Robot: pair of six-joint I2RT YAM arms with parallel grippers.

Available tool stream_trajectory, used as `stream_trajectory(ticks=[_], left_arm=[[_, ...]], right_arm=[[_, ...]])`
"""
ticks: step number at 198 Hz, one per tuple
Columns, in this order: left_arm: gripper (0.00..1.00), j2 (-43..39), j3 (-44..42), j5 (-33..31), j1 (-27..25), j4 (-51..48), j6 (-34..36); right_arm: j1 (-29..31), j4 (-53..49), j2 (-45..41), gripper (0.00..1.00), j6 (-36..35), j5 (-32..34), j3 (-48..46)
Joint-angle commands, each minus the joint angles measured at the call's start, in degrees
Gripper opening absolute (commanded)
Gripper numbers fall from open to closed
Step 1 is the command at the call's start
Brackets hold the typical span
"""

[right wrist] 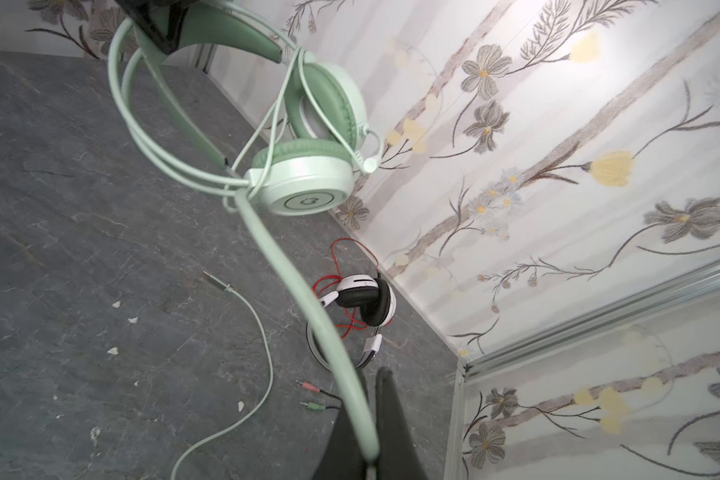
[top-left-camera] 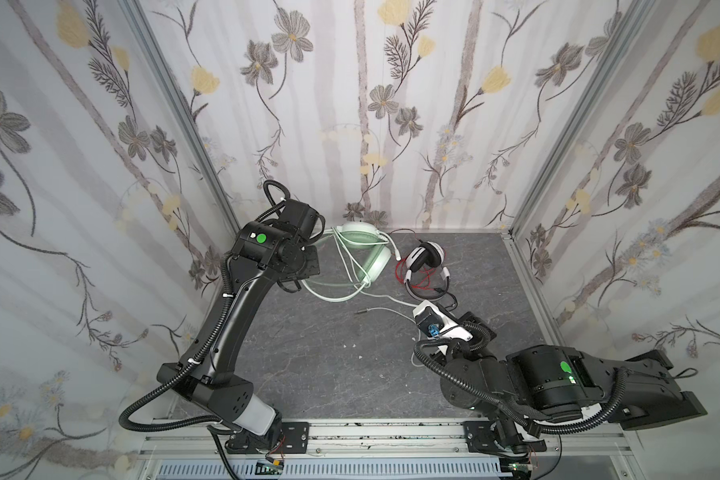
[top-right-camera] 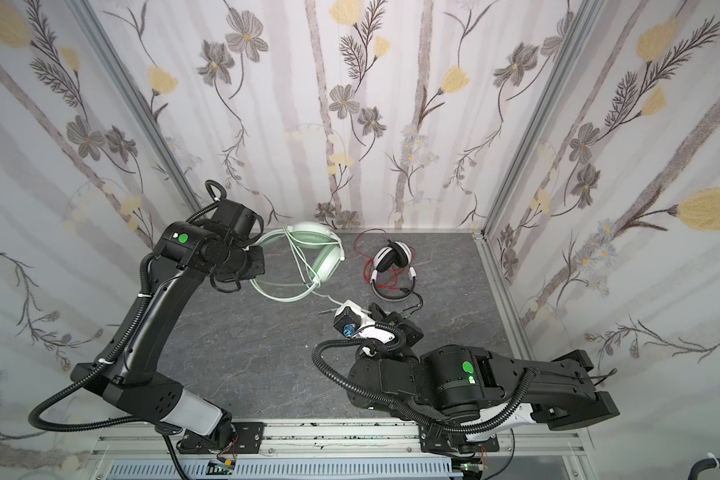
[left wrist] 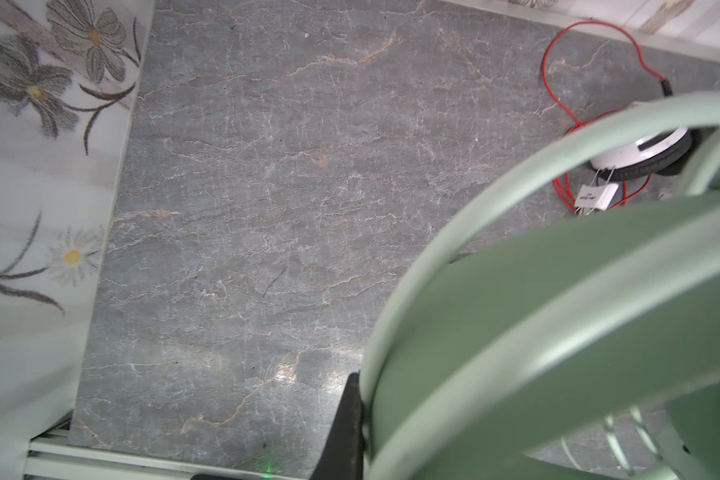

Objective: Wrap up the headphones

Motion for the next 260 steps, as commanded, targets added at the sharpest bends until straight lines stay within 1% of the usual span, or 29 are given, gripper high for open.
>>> stream_trajectory(ticks=[1,15,27,35,53,76,111,140,153,171,204,228,260], left_arm=[[0.0,-0.99,-0.92,-5.28,-2.32,-0.84,0.68],[0.0,-1.02,-1.39,-5.48,-4.16,-1.47,1.47],[0.0,-1.18,-2.29,-3.09,-5.98,-0.92,3.41],[0.0,-1.34,-3.07,-2.5,-7.58,-0.56,3.86],[0.0,-1.37,-4.88,-2.21,-10.7,-0.18,4.14],[0.0,-1.19,-6.3,-2.05,-13.64,-0.03,4.05],[0.0,-1.59,-6.96,-0.79,-17.74,0.89,3.64],[0.0,-2.57,-8.2,3.53,-19.93,3.59,2.7],[0.0,-3.1,-8.94,4.54,-21.11,4.53,2.38],[0.0,-3.89,-10.43,5.48,-22.33,5.71,2.6],[0.0,-6.52,-15.08,6.77,-23.94,7.6,3.27],[0.0,-10.09,-18.86,9.21,-25.4,10.45,3.96],[0.0,-13.37,-20.9,12.23,-26.92,12.12,3.89]], right_arm=[[-2.13,15.41,-2.24,0.0,-16.75,1.66,-1.15],[-4.16,22.3,-4.2,0.0,-25.08,-2.07,-3.41],[-6.07,27.85,-6.39,0.0,-31.4,-7.61,-6.02],[-7.36,30.24,-7.76,0.0,-34.24,-11.79,-7.34],[-10.41,32.59,-9.8,0.0,-37.02,-19.17,-8.96],[-13.25,32.77,-10.33,0.0,-38.53,-25.14,-9.79],[-16.12,32.99,-8.77,0.0,-38.65,-29.46,-10.14],[-21.11,33.64,-7.62,0.0,-36.55,-36.41,-10.56],[-23.17,34.12,-7.3,0.0,-35.9,-40.06,-10.58],[-25.37,34.41,-6.7,0.0,-35.4,-43.01,-10.29],[-30.57,34.22,-6.38,0.0,-32.86,-48.0,-11.28],[-34.78,32.95,-5.87,0.0,-31.25,-52.47,-11.76],[-40.12,31.07,-4.64,0.0,-28.89,-60.69,-12.43]])
